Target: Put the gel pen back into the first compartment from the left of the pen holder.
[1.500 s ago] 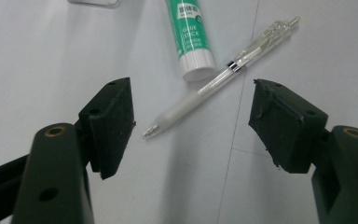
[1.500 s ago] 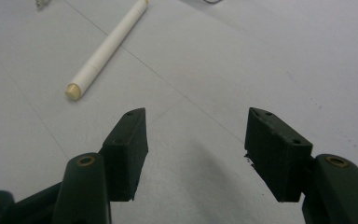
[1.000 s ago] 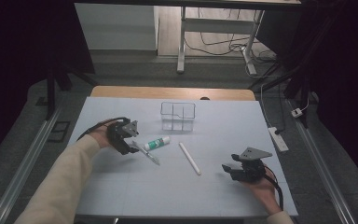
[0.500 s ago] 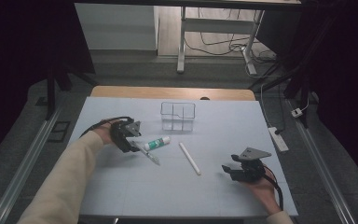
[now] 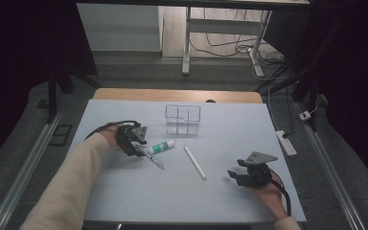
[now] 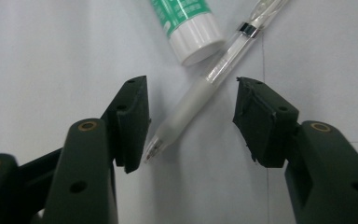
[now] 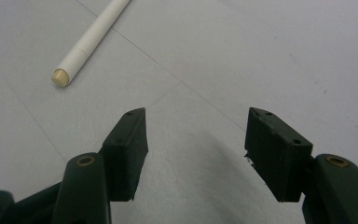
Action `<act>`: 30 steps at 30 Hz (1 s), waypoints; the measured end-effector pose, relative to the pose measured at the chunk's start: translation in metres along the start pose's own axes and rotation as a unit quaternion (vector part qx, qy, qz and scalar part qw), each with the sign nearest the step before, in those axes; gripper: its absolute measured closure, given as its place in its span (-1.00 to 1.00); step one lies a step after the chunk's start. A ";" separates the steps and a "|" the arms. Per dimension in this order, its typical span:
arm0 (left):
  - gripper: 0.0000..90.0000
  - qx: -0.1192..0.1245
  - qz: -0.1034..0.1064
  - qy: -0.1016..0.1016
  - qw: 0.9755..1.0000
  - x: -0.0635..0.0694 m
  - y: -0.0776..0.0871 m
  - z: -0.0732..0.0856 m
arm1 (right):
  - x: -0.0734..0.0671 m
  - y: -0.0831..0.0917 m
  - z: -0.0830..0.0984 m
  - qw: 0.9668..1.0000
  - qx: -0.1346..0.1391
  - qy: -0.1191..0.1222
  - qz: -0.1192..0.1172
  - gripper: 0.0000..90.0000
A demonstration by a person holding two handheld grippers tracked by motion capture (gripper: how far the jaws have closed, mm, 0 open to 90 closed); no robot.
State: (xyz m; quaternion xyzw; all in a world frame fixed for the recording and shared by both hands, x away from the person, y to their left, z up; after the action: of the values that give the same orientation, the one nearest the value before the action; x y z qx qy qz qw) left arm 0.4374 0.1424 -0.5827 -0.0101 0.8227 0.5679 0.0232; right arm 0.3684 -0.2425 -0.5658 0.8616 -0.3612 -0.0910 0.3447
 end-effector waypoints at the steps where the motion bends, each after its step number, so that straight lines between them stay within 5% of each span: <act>1: 0.02 -0.002 0.002 -0.003 1.000 0.000 0.000 0.000 | 0.000 0.000 0.000 1.000 0.000 0.000 0.000 -0.15; 30: 0.73 0.001 0.055 -0.065 0.996 0.007 -0.003 0.003 | 0.000 -0.002 0.002 1.000 -0.007 0.000 0.001 -0.16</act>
State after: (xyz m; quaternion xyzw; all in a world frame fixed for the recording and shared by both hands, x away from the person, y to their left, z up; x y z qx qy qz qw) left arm 0.4303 0.1437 -0.5869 0.0722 0.8196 0.5666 0.0451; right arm 0.3689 -0.2426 -0.5682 0.8590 -0.3612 -0.0933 0.3506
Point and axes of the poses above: each handheld gripper's, and its own axes: y roughly backward along the jaws, z roughly out of its underside, x roughly to its right, the point moved 8 cm from there along -y, roughly forward along the jaws, and after that the axes turned 2 degrees about z, right-handed, at the moved point
